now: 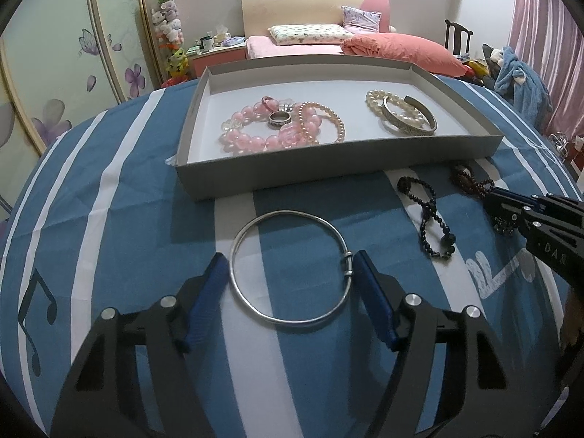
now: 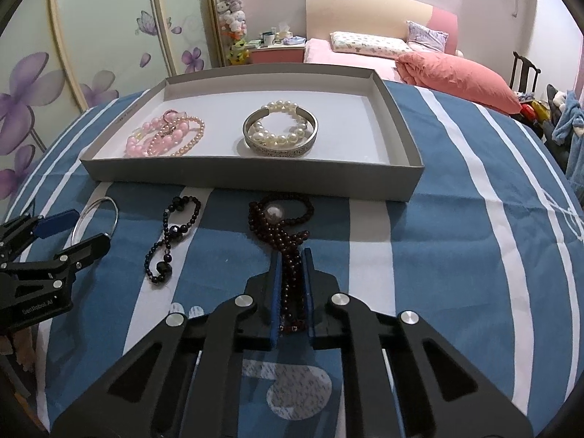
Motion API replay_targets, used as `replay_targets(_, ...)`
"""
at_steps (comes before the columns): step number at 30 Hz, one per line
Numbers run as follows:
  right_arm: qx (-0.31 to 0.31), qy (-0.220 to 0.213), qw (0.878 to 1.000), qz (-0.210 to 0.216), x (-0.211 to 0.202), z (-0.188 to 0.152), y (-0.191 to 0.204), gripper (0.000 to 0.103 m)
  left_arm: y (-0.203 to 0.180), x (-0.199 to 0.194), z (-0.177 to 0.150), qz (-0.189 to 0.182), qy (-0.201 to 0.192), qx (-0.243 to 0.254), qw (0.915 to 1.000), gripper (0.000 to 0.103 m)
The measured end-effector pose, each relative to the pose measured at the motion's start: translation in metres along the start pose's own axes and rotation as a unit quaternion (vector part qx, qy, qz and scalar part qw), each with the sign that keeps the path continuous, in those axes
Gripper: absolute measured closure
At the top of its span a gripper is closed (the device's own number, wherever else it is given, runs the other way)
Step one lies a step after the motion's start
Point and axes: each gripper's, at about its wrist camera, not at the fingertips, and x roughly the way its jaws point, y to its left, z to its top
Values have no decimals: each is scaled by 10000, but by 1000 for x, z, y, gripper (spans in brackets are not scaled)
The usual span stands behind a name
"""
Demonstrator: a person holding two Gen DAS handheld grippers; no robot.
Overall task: Organize jewelry
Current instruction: 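Grasp the dark red beaded bracelet with the right tool while the left tool approaches the silver bangle, then close the left tool on the silver bangle and lift it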
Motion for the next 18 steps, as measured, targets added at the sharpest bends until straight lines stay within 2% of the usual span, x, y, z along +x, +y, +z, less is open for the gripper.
replay_targets(2, 52, -64, 10000, 20, -2, 0, -2, 98, 0, 0, 1, 0, -2, -17, 10000, 35)
replay_targets(11, 282, -439, 9986, 108, -16, 10, -10, 98, 3, 0, 1, -33, -33, -147, 9999, 35)
replay_targets(18, 474, -971, 9936, 313, -34, 21, -11, 98, 9, -9, 1, -16, -266, -300, 9992, 35)
